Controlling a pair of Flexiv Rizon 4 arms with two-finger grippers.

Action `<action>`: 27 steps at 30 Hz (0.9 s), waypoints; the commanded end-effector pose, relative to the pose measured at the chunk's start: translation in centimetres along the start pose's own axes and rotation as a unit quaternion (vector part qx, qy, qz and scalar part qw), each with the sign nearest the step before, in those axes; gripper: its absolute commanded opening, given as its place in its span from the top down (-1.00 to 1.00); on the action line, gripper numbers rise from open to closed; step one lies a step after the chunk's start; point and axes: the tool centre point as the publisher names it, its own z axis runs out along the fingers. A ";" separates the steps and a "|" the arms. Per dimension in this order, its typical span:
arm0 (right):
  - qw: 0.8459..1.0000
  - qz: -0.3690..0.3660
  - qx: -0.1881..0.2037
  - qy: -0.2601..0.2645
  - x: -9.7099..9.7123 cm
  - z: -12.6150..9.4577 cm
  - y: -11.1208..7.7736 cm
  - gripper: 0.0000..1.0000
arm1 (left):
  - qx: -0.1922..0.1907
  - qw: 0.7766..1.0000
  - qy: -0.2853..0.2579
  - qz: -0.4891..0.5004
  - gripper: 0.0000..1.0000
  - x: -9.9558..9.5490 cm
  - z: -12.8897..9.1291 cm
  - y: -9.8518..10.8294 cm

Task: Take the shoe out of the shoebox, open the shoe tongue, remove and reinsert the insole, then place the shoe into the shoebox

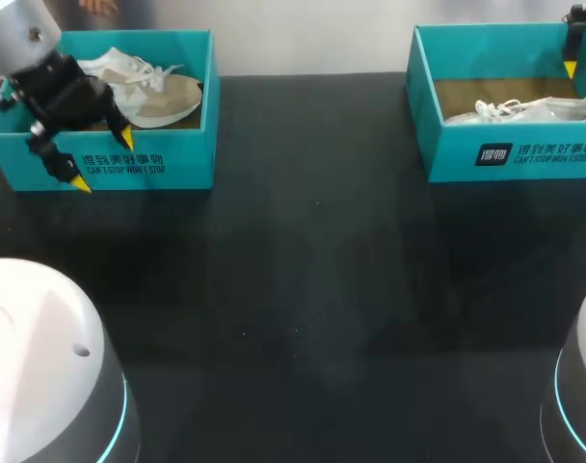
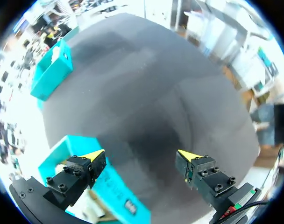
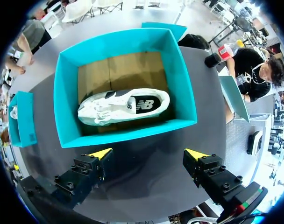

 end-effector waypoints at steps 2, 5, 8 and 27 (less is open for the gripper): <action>1.000 0.000 -0.001 -0.001 0.0 0.0 -0.1 -1.00 | -0.023 0.994 0.011 0.104 -1.00 -2.3 -2.3 3.9; 1.000 0.000 -0.001 -0.001 0.0 0.0 -0.1 -1.00 | -0.037 0.987 -0.001 0.159 -1.00 -3.4 -2.9 6.8; 1.000 0.000 -0.001 -0.001 0.0 0.0 -0.1 -1.00 | -0.061 0.983 0.001 0.175 -1.00 -4.9 -3.5 9.9; 1.000 0.000 -0.001 -0.001 0.0 0.0 -0.1 -1.00 | -0.095 0.965 0.019 0.245 -1.00 -6.8 -3.0 13.5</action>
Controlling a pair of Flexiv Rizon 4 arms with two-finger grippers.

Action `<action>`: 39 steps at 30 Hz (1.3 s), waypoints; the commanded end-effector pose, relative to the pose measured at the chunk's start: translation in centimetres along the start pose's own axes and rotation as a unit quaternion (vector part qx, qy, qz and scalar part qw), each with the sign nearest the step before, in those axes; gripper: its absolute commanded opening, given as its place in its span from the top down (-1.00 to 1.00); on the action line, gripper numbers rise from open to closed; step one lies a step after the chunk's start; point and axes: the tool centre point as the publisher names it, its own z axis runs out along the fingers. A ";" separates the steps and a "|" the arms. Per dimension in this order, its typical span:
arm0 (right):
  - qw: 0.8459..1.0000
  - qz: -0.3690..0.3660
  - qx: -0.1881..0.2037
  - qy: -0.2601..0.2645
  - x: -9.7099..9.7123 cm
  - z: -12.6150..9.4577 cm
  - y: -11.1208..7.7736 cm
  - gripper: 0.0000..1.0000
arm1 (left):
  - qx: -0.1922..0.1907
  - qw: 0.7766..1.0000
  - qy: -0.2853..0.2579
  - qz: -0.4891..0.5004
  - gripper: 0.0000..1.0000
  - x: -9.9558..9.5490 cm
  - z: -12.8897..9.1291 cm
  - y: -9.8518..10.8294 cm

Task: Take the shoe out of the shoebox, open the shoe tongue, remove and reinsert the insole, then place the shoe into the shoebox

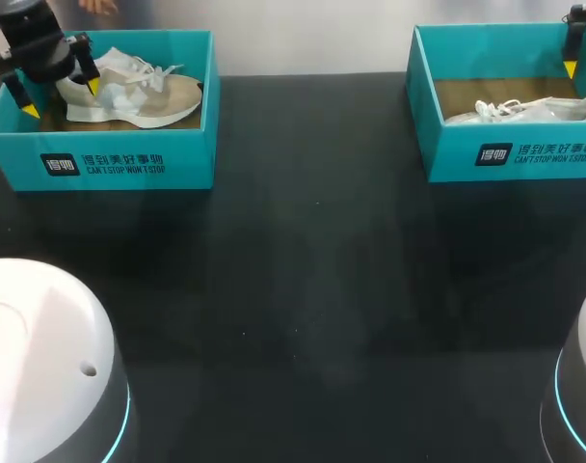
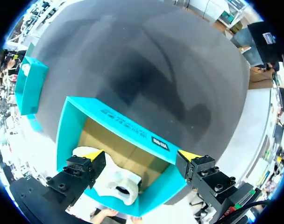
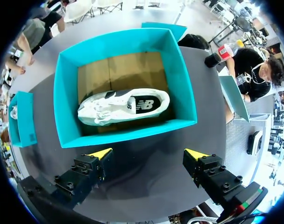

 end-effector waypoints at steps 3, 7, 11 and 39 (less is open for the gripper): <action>1.000 0.000 -0.001 -0.001 0.0 0.0 -0.1 -1.00 | 0.019 0.999 -0.030 0.038 -1.00 -0.6 1.9 4.3; 1.000 0.000 -0.001 -0.001 0.0 0.0 -0.1 -1.00 | -0.015 0.999 -0.025 0.044 -1.00 -0.7 2.3 9.2; 1.000 0.000 -0.001 -0.001 0.0 0.0 -0.1 -1.00 | -0.060 0.997 -0.022 0.049 -1.00 -0.1 1.6 13.3; 1.000 0.000 -0.001 -0.001 0.0 0.0 -0.1 -1.00 | -0.004 0.979 -0.084 0.186 -1.00 -1.0 2.0 23.9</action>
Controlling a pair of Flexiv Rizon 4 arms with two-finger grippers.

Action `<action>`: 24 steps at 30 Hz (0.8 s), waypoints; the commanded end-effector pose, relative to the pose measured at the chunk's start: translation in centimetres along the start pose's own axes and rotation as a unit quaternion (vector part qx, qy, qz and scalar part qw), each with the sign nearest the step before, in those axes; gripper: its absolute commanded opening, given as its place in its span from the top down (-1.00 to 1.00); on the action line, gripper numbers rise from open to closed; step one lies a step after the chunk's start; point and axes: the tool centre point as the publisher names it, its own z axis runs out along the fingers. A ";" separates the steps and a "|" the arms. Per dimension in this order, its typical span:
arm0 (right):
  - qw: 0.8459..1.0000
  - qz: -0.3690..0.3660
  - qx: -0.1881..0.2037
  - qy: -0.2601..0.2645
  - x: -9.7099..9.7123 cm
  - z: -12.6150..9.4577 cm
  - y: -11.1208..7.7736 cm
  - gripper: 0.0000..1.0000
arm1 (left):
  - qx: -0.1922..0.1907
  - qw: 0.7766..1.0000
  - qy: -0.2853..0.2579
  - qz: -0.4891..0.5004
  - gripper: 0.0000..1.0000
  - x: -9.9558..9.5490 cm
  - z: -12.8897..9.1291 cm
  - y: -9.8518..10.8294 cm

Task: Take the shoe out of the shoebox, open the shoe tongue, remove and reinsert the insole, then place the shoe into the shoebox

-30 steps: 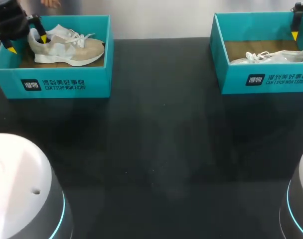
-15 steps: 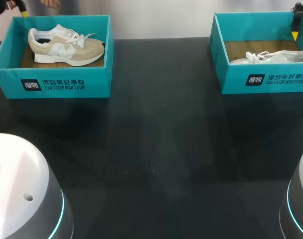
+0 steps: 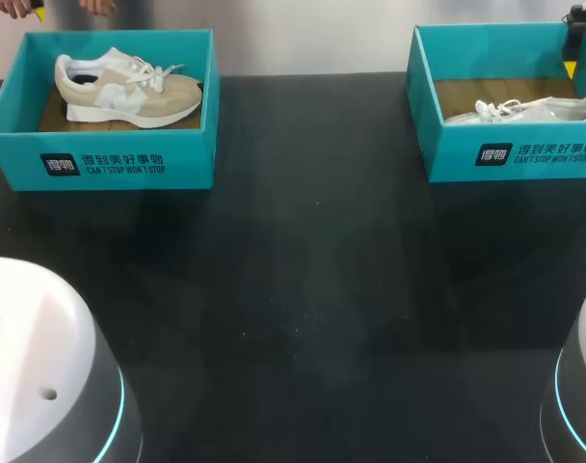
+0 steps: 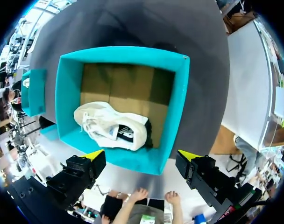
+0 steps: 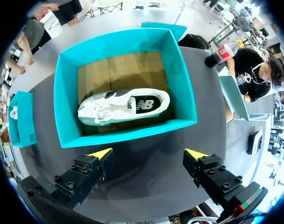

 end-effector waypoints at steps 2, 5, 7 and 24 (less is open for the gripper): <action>1.000 0.000 0.000 0.000 0.0 0.0 0.0 -1.00 | 0.048 0.998 -0.018 0.022 -1.00 -0.1 3.3 3.0; 1.000 0.000 0.000 0.000 0.0 0.0 0.0 -1.00 | 0.058 0.997 -0.014 0.047 -1.00 0.0 4.6 3.7; 1.000 0.000 0.000 0.000 0.0 0.0 0.0 -1.00 | 0.069 0.996 -0.012 0.059 -1.00 0.1 5.1 4.0; 1.000 0.000 0.000 0.000 0.0 0.0 0.0 -1.00 | 0.088 0.992 0.030 0.088 -1.00 -0.6 9.8 3.4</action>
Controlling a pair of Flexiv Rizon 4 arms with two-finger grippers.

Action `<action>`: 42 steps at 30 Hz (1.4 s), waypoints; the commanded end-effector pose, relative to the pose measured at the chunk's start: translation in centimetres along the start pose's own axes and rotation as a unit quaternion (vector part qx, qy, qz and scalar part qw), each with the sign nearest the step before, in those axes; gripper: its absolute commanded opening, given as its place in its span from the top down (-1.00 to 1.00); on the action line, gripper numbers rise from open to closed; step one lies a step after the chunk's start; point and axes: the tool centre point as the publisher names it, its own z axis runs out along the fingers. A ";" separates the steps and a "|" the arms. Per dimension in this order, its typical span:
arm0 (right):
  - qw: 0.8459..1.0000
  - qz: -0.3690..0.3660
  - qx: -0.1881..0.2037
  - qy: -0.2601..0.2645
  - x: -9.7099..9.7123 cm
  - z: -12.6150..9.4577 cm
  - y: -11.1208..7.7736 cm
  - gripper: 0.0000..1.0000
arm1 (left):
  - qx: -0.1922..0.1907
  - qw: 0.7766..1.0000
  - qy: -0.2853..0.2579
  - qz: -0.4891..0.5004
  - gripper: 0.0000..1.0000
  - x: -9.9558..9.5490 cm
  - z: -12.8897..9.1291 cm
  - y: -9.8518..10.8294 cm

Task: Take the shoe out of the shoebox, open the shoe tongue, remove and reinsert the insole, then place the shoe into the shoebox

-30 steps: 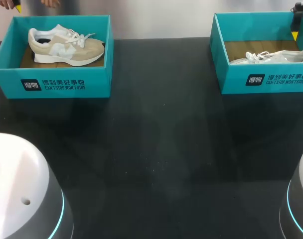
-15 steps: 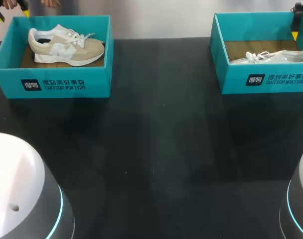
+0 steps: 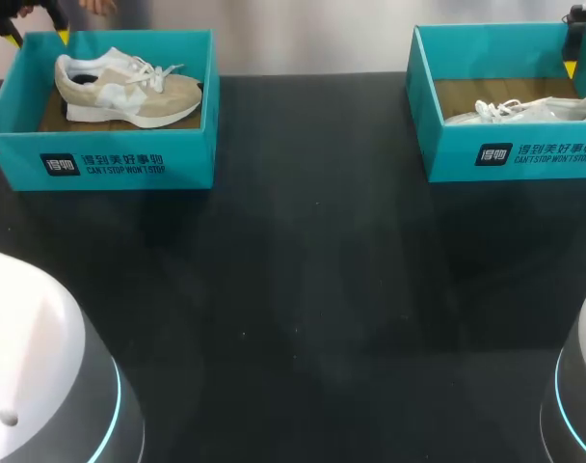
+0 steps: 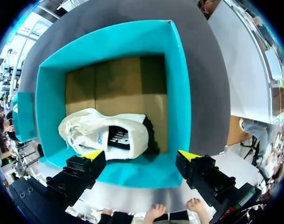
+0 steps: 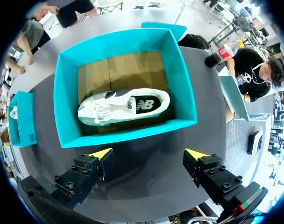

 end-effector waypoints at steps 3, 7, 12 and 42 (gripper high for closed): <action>1.000 0.000 0.000 0.000 0.0 0.0 0.0 -1.00 | 0.020 1.000 0.017 -0.015 -1.00 -0.2 2.2 0.9; 1.000 0.000 0.000 0.000 0.0 0.0 0.0 -1.00 | 0.024 0.999 0.022 -0.015 -1.00 -0.4 3.2 0.9; 1.000 0.000 0.000 0.000 0.0 0.0 0.0 -1.00 | 0.029 0.999 0.030 -0.021 -1.00 -0.5 4.9 1.4; 1.000 0.000 0.000 0.000 0.0 0.0 0.0 -1.00 | 0.034 0.997 0.050 -0.047 -0.64 -0.6 9.2 1.5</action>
